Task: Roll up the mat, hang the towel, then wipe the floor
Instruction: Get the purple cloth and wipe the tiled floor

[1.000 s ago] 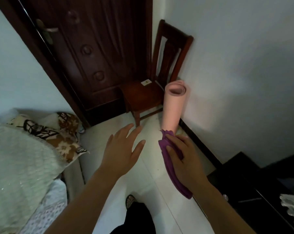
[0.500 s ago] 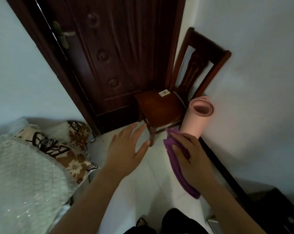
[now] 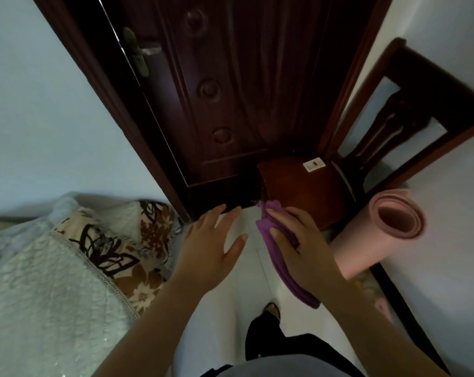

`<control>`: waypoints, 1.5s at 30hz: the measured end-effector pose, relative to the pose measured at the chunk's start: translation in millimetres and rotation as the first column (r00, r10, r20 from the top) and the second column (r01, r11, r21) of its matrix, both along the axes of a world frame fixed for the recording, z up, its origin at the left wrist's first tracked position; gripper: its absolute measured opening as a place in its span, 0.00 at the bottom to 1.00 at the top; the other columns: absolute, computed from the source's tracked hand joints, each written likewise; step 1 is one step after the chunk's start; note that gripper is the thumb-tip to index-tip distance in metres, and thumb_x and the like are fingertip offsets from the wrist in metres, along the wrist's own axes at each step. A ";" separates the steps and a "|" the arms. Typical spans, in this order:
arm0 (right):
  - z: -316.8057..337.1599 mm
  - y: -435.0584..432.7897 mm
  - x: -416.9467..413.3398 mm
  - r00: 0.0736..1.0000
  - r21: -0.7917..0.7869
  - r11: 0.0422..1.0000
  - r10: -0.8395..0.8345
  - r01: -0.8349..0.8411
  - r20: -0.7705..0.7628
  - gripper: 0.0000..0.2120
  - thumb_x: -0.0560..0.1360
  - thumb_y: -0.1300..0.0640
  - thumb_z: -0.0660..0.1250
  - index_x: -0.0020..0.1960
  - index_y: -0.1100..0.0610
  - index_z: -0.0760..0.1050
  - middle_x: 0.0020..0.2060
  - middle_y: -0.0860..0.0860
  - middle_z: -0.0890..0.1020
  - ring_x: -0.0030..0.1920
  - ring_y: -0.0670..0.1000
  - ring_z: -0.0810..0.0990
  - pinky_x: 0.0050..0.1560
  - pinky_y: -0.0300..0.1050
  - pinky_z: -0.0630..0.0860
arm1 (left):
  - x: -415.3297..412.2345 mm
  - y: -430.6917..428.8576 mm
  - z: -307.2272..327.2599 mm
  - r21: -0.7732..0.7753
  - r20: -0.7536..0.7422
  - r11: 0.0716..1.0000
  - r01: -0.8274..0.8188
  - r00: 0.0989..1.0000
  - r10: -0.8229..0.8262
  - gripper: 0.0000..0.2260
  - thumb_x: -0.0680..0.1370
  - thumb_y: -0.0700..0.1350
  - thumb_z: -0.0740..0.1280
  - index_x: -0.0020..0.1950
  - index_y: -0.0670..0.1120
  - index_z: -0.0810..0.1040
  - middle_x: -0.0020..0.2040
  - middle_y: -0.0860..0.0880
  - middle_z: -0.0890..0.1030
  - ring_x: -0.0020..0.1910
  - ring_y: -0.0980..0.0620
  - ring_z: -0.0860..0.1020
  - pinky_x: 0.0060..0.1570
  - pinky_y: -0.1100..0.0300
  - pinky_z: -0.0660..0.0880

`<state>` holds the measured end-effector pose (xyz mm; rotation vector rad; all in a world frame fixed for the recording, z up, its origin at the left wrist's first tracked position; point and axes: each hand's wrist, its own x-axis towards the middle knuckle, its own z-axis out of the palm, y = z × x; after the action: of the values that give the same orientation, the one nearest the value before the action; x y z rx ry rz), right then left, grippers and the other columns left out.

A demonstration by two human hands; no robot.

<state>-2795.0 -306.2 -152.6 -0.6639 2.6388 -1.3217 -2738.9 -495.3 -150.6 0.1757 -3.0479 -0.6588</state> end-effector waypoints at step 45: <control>9.7 8.2 -327.3 0.611 0.052 0.609 -0.791 0.791 -0.029 0.18 0.78 0.49 0.60 0.67 0.44 0.69 0.62 0.44 0.68 0.56 0.38 0.65 0.53 0.21 0.58 | -515.5 41.2 19.8 0.127 -0.056 0.674 0.728 0.684 -0.728 0.24 0.79 0.59 0.54 0.74 0.55 0.59 0.75 0.51 0.60 0.73 0.52 0.59 0.69 0.44 0.63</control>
<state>-3122.2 -298.0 -143.0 0.6502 3.0677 -1.3448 -3254.4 -454.1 -130.7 -1.1123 -2.9812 -0.8749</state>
